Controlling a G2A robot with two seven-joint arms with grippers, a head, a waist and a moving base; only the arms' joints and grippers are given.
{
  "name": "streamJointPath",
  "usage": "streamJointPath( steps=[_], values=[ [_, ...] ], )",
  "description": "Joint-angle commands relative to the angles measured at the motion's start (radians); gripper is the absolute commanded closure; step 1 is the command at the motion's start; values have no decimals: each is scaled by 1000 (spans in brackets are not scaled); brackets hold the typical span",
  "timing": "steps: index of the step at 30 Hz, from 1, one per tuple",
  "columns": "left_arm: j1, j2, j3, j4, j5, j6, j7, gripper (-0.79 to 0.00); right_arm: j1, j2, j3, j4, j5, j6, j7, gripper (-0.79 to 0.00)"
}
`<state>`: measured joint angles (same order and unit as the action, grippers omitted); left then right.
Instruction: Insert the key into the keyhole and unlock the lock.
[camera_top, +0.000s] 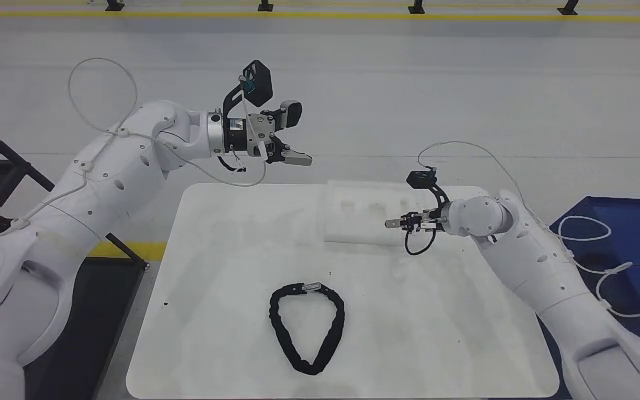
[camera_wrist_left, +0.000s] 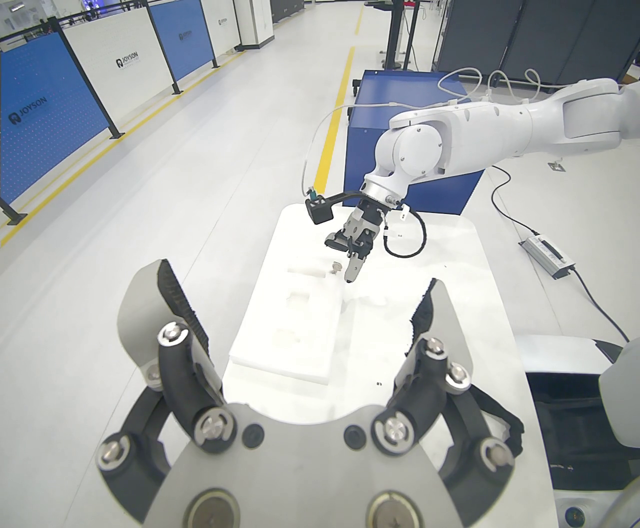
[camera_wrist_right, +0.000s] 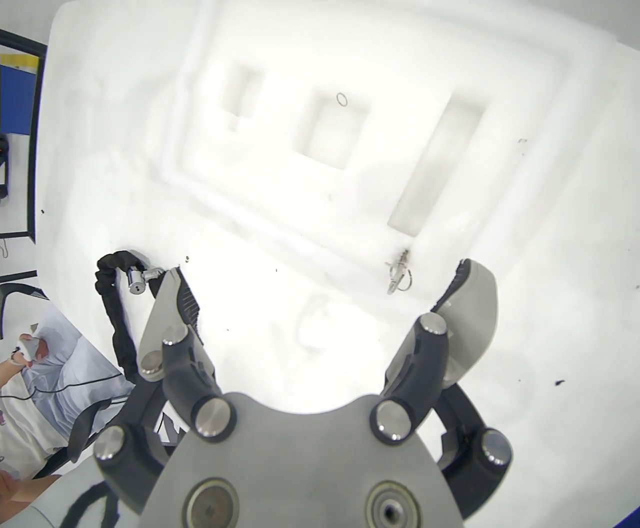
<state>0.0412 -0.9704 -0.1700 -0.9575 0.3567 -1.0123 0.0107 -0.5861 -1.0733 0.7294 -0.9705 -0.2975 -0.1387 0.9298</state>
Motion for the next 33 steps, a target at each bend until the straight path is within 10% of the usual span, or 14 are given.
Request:
streamJointPath(
  steps=[1,7,15,33],
  values=[
    [0,0,0,0,-1,0,-1,-785,3,-6,-5,7,4,20,10,-785],
    [0,0,0,0,-1,0,-1,-785,24,-30,-29,51,-12,53,16,-785],
    [0,0,0,0,-1,0,-1,-785,59,-66,-70,113,-54,110,27,-419],
    [0,0,0,0,-1,0,-1,-785,109,-135,-117,228,-107,218,75,-311]
  ],
)
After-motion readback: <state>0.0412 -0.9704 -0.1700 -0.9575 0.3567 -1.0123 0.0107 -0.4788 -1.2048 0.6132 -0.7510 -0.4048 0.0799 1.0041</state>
